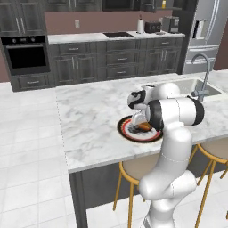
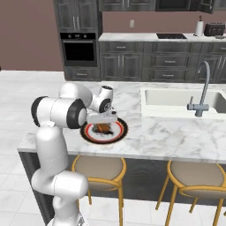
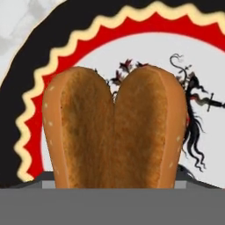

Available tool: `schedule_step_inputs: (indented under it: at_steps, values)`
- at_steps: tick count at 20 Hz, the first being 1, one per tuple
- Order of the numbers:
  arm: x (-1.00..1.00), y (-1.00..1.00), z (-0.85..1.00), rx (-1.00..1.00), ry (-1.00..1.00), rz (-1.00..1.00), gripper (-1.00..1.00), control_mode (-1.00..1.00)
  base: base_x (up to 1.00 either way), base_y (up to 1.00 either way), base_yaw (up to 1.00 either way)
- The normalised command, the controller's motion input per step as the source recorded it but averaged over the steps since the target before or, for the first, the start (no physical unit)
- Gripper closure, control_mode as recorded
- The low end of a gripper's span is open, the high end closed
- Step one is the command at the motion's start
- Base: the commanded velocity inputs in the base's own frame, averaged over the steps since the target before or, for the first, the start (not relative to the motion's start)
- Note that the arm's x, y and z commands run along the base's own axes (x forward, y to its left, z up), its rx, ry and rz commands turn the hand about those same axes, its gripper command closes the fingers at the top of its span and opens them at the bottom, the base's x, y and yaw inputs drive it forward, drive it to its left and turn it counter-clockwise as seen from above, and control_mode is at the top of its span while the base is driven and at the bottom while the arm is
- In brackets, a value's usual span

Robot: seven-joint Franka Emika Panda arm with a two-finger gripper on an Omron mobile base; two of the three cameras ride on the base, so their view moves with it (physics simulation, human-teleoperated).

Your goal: Move the hot dog bun to the plate on the dining table and place the condiment next to that plate. Then navigate to the fridge and take the sausage and place it on the plate as well.

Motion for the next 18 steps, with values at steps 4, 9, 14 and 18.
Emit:
schedule_step_inputs:
  at_steps: [4,9,14,18]
  values:
    - [0.16,0.04,-0.25,0.00,0.06,0.00,-1.00,-1.00,0.00,0.00,0.00]
    - [0.11,0.00,-0.20,0.00,0.01,0.00,-1.00,-1.00,0.00,0.00,0.00]
    - [0.02,0.00,-0.03,0.00,0.00,0.00,-1.00,-1.00,0.00,0.00,0.00]
    - [0.00,0.00,0.01,0.00,0.00,0.00,-1.00,-1.00,0.00,0.00,0.00]
